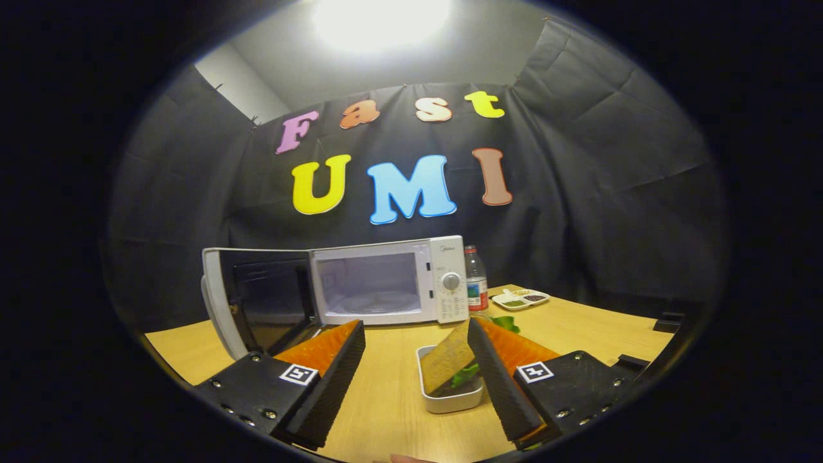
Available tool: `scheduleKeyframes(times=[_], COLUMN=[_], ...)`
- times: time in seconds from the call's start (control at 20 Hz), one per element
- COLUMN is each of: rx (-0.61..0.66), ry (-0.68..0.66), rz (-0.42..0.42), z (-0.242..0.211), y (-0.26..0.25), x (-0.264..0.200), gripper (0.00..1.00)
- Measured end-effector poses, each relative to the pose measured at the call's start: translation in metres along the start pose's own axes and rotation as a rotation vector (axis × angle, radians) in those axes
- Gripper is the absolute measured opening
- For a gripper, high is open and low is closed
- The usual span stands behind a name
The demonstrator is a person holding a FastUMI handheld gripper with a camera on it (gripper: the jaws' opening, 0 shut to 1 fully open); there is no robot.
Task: Open the microwave, put the food inside, and close the microwave door.
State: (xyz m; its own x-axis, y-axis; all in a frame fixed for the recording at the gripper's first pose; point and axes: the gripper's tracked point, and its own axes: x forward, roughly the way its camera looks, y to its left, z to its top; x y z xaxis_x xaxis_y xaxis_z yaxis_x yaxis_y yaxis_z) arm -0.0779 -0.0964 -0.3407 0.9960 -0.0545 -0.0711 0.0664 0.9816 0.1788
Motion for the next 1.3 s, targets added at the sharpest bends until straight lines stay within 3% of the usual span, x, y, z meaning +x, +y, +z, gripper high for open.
scheduleKeyframes(times=[0.3, 0.75, 0.85, 0.9, 1.0, 1.05, 1.1, 1.15, 1.3], rx=[0.085, 0.260, 0.272, 0.279, 0.279, 0.281, 0.273, 0.274, 0.233], ry=[0.122, 0.248, 0.256, 0.263, 0.287, 0.287, 0.296, 0.290, 0.277], rz=[-0.068, 0.012, 0.011, 0.020, 0.049, 0.045, 0.051, 0.054, 0.081], z=[-0.041, -0.066, -0.067, -0.069, -0.070, -0.065, -0.065, -0.061, -0.045], y=[-0.058, -0.055, -0.057, -0.055, -0.048, -0.050, -0.047, -0.044, -0.031], x=[0.026, 0.056, 0.060, 0.064, 0.062, 0.063, 0.065, 0.063, 0.058], gripper=[0.97, 0.96, 0.80, 0.80, 0.64, 0.47, 0.46, 0.30, 0.30])
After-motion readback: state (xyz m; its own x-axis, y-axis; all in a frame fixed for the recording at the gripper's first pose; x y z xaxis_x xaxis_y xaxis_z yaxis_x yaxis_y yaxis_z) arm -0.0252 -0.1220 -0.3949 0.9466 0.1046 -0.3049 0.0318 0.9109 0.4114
